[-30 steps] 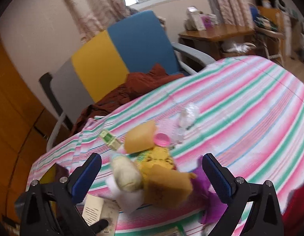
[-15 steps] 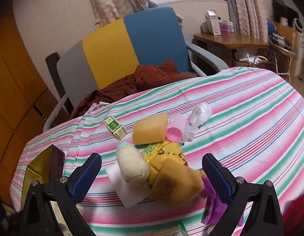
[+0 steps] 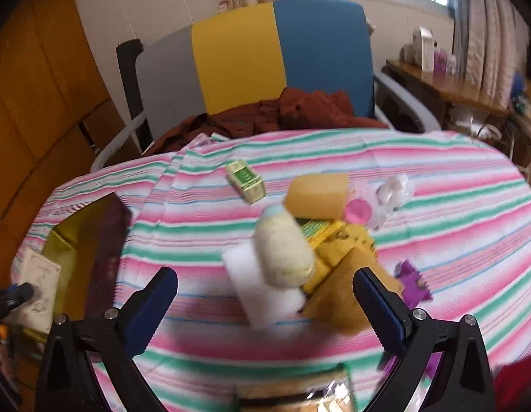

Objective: Organize objects
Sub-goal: 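Carry the beige box with the left tool over the gold tray, then lower the box into the tray with the left tool while the right tool grasps the green snack bar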

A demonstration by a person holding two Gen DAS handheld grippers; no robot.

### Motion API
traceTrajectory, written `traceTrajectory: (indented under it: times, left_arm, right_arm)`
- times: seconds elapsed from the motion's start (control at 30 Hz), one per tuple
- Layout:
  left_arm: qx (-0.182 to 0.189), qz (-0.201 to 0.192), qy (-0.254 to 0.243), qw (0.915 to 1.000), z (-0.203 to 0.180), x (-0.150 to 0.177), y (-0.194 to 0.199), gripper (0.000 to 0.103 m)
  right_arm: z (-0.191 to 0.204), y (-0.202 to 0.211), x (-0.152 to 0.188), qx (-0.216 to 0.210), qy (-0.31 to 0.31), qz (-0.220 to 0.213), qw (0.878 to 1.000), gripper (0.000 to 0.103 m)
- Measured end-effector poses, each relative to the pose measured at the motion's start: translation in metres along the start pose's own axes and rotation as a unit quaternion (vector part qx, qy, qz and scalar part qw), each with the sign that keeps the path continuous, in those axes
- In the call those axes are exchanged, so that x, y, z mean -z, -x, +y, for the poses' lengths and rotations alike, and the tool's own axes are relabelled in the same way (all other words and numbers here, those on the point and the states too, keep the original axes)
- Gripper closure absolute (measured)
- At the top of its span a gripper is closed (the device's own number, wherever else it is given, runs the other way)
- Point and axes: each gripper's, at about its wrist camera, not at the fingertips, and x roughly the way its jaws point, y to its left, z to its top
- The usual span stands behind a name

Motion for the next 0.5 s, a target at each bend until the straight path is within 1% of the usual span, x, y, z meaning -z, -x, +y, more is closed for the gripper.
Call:
traceTrajectory:
  times: [0.03,0.1,0.13,0.17,0.23,0.27,0.3,0.37,0.43,0.47,0.5]
  left_arm:
    - [-0.009,-0.001,0.008,0.9999,0.011,0.002,0.002,0.049]
    - [-0.018,-0.002,0.02,0.9996,0.027,0.005,0.004,0.049]
    - [-0.022,-0.003,0.027,0.9994,0.035,0.007,0.006,0.049]
    - [-0.026,-0.003,0.033,0.9991,0.042,0.009,0.008,0.049]
    - [-0.029,-0.004,0.045,0.9986,0.055,0.013,0.011,0.049]
    - [-0.031,-0.005,0.05,0.9983,0.061,0.016,0.013,0.049]
    - [-0.032,-0.005,0.053,0.998,0.066,0.018,0.014,0.049]
    - [-0.033,-0.004,0.062,0.9975,0.074,0.021,0.016,0.049]
    - [-0.034,-0.004,0.069,0.9971,0.081,0.024,0.018,0.049]
    - [-0.032,-0.005,0.073,0.9968,0.084,0.025,0.019,0.049]
    - [-0.03,-0.006,0.077,0.9966,0.085,0.025,0.02,0.049]
  right_arm:
    - [0.001,0.002,0.002,-0.005,-0.001,0.01,1.0,0.0]
    - [0.003,-0.002,0.006,-0.001,0.008,0.052,0.999,0.0]
    - [0.004,-0.007,0.011,0.005,0.019,0.084,0.996,0.0]
    - [0.005,-0.012,0.017,0.009,0.031,0.116,0.993,0.0]
    - [0.007,-0.017,0.025,0.0,0.053,0.161,0.986,0.0]
    - [0.009,-0.02,0.029,-0.008,0.071,0.186,0.98,0.0]
    - [0.013,-0.022,0.033,-0.005,0.095,0.207,0.974,0.0]
    - [0.028,-0.025,0.041,0.011,0.17,0.244,0.955,0.0]
    - [0.045,-0.03,0.056,0.02,0.257,0.293,0.921,0.0]
    - [0.051,-0.032,0.062,0.034,0.291,0.302,0.907,0.0]
    - [0.056,-0.034,0.068,0.047,0.331,0.316,0.888,0.0]
